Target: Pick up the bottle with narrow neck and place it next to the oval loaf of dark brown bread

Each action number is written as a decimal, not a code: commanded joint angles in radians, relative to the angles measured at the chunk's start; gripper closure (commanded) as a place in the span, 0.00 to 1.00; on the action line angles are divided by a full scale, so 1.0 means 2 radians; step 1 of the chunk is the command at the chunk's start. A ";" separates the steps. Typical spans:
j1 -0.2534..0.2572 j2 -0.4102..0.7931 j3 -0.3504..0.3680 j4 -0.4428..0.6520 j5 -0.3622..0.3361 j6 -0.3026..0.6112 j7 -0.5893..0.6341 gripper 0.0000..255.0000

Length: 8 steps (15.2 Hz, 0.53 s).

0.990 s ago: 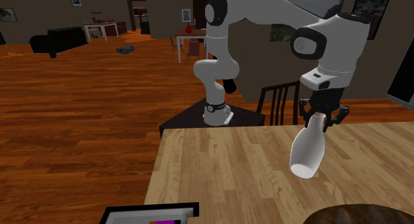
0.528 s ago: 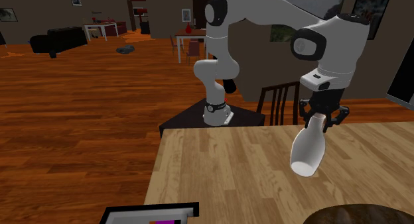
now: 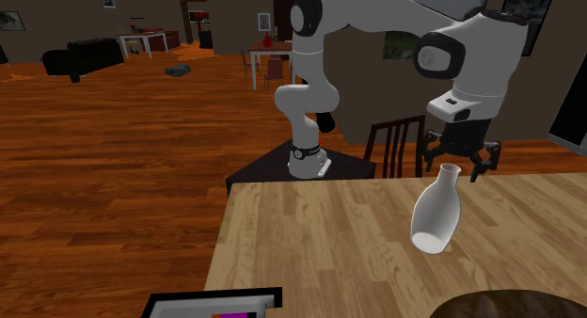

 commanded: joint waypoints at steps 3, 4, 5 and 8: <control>-0.002 -0.006 0.000 0.039 0.004 -0.044 -0.002 0.00; -0.002 -0.006 0.000 0.039 0.004 -0.044 -0.003 0.00; -0.002 -0.006 0.000 0.039 0.004 -0.044 -0.002 0.00; -0.002 -0.006 0.000 0.039 0.004 -0.044 -0.002 0.00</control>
